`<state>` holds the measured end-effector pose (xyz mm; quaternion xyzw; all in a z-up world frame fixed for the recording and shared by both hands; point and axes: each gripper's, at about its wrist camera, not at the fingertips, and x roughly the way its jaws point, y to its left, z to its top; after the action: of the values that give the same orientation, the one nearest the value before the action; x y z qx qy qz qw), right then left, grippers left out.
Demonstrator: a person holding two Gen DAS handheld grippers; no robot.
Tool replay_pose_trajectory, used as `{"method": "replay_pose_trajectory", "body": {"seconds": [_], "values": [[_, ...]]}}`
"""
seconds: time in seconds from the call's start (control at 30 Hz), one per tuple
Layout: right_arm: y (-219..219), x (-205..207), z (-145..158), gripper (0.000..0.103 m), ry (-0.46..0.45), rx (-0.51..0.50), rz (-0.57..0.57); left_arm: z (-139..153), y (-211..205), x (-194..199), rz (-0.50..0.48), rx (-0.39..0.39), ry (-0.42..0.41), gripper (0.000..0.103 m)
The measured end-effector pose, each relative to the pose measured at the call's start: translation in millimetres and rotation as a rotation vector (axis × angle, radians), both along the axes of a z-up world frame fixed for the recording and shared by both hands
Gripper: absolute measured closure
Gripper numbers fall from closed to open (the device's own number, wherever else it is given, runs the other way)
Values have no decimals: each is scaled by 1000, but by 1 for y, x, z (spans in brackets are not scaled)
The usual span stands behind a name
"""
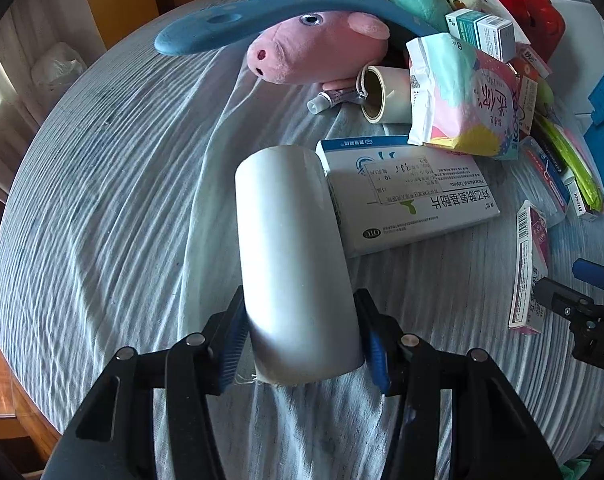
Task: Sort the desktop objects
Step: 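Grasp pink-white ointment box with right tool while left tool holds the paper roll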
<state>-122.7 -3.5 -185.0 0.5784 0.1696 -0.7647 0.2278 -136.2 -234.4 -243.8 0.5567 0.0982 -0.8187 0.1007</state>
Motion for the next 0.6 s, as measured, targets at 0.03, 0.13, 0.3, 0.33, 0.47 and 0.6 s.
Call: {"method": "replay_pose_trajectory", "body": {"seconds": [0.03, 0.13, 0.3, 0.33, 0.47, 0.6], "values": [[0, -1, 0, 19, -3, -10, -5, -1, -1, -1, 0, -3, 0, 53], [-6, -5, 0, 24, -8, -34, -17, -2, -6, -5, 6, -9, 7, 53], [-22, -5, -4, 41, -22, -68, -10, -4, -15, -7, 0, -15, 11, 53], [-24, -3, -4, 48, -24, -62, -7, -5, -15, -8, 1, -13, 10, 53], [-33, 3, -8, 48, -42, -77, 9, -6, -20, -5, -23, -12, 13, 54], [-40, 12, -3, 83, -13, -79, 47, 1, -27, 2, -19, -13, 39, 55]]}}
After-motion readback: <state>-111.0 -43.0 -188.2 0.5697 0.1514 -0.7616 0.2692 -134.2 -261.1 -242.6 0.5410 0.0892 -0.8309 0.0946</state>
